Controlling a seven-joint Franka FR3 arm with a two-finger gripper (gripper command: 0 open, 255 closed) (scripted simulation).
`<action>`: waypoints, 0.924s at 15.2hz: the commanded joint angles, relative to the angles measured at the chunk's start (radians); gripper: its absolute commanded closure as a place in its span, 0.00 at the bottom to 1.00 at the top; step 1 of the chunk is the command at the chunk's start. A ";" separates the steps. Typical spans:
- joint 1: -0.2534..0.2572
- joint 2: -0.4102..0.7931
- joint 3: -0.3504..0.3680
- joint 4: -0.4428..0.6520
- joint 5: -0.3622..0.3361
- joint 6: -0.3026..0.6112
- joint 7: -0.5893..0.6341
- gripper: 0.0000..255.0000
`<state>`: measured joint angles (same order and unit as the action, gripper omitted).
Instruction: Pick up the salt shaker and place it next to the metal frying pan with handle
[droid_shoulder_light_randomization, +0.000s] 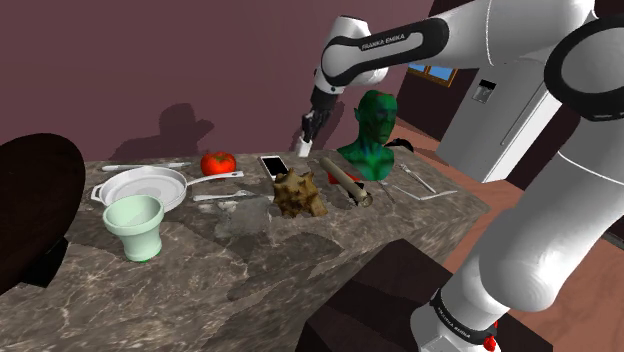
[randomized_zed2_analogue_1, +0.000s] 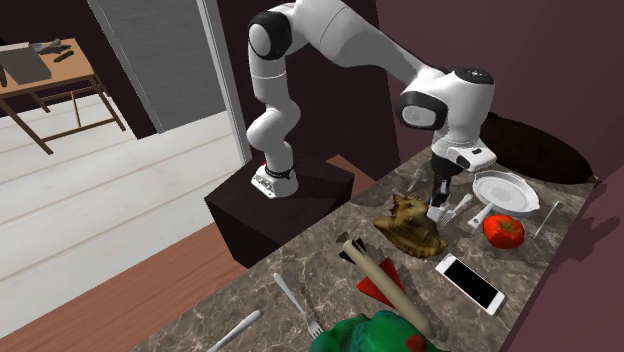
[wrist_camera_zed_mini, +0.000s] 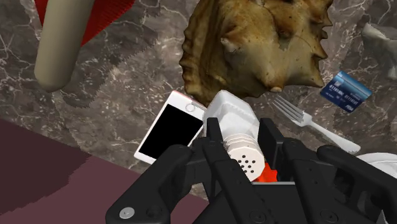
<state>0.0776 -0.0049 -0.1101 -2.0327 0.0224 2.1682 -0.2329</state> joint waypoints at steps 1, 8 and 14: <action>0.012 0.068 0.012 0.079 0.004 -0.011 0.022 1.00; 0.040 0.331 0.037 0.439 0.013 -0.108 0.079 1.00; 0.058 0.618 0.051 0.885 0.016 -0.266 0.124 1.00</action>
<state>0.1350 0.5521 -0.0610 -1.2477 0.0369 1.9403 -0.1149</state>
